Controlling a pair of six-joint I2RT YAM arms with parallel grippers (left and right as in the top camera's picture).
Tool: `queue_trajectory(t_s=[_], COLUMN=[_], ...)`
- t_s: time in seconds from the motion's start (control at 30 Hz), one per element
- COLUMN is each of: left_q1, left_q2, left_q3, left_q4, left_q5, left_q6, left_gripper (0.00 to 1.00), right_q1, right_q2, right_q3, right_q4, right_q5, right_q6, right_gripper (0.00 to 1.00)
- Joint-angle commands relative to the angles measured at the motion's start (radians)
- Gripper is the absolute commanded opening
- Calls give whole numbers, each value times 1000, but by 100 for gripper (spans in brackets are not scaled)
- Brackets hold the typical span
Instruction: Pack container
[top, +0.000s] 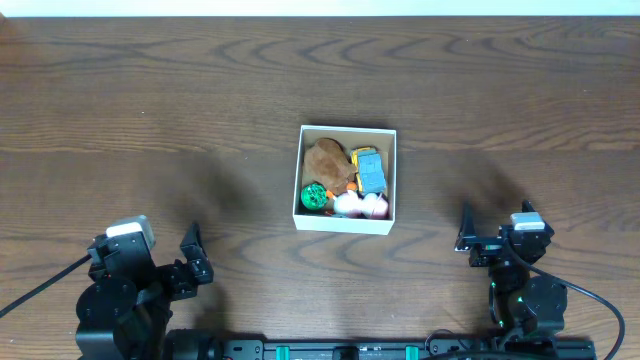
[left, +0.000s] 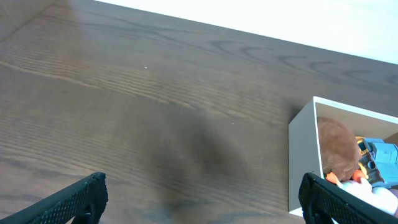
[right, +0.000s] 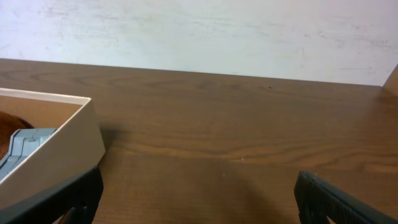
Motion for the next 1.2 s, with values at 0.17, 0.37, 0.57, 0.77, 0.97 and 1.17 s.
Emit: queue_trajectory(t_s=[0.17,0.37,0.57,0.77,0.97,1.17], left_q1=[23,79,82,82,82,82], left_q2=[-23,-160,-243,-276,-328,-328], left_q3=[-43,-239,-478,-718,-815,-815], left_q4=[-27,94,497,902,953,812], left_q5=[-13,-1,0,47,48,47], left_q6=[6,15,60,97,97,90], left_gripper=[98,98,98,98,98,98], right_q1=[1,1,1,1,1,1], right_q2=[-6,-6,-6,-6,-6,-6], right_q3=[-5,-5,-5,-5,-5,-5], right_q4=[2,2,2,2,2,2], right_q5=[-6,-6,-6,-6,-6,-6], right_q6=[-12,-12,-12,-12,-12,-12], right_gripper=[99,99,99,99,99,99])
